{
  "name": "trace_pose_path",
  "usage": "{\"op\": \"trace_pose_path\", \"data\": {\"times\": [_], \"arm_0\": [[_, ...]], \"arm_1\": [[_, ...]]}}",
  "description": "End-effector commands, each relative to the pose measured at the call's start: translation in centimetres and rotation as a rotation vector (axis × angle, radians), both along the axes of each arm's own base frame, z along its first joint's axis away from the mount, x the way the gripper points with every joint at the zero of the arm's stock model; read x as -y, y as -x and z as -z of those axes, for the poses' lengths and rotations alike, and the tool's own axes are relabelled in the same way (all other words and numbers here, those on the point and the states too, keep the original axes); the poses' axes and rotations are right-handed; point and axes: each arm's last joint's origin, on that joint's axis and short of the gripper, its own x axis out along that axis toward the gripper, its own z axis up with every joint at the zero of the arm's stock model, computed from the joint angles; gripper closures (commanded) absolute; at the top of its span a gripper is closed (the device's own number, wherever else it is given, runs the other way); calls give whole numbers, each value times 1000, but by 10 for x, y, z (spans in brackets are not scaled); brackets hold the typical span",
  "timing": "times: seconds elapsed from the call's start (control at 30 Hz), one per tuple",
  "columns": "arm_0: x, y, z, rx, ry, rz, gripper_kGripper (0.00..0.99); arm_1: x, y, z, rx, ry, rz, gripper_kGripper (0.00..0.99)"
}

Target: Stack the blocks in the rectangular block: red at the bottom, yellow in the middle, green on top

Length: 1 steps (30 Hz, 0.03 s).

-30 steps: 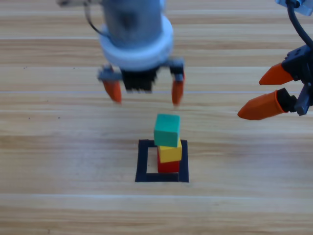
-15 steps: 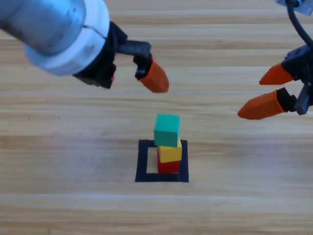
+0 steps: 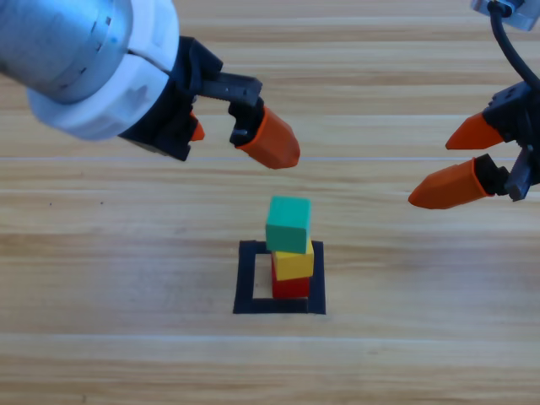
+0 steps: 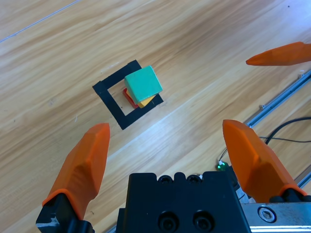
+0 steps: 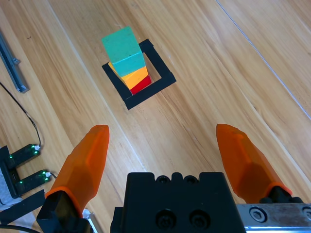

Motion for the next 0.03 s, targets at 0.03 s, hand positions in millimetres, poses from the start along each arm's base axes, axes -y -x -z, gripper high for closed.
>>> {"op": "trace_pose_path", "data": {"times": [0.03], "arm_0": [[2,5,8,-6,-18,13,0]], "arm_1": [[6,-4,9,-48,20,29,21]]}}
